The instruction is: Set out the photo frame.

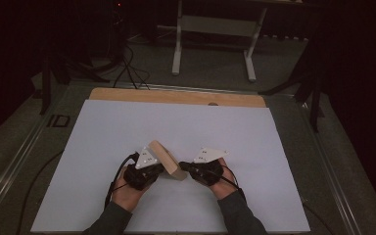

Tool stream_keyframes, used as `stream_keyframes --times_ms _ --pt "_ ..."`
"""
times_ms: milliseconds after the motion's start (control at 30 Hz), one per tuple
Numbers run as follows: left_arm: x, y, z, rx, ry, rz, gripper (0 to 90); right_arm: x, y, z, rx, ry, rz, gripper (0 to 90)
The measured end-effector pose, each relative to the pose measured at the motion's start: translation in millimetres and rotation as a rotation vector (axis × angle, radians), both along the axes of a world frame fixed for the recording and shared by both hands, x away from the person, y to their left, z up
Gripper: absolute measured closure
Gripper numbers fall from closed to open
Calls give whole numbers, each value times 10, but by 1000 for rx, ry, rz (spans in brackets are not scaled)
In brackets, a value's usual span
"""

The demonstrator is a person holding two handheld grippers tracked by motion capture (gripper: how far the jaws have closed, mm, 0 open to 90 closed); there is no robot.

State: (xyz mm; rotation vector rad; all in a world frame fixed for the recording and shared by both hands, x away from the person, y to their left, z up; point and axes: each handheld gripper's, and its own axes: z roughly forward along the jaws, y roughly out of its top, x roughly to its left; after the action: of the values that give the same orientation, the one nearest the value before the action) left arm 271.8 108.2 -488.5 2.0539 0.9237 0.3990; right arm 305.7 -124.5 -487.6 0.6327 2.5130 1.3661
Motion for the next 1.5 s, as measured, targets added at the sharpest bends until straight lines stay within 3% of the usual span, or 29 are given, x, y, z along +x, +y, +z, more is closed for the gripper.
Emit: stream_keyframes --times_ms 567,867,1500 --pt "92 39 -79 -21 -8 53 893 -96 155 0 -6 -7 50 896" --pt "116 57 -93 -37 -3 55 887 -121 206 -5 -4 -11 55 895" --pt "102 215 11 -80 0 112 728 -47 94 35 8 -14 -18 658"
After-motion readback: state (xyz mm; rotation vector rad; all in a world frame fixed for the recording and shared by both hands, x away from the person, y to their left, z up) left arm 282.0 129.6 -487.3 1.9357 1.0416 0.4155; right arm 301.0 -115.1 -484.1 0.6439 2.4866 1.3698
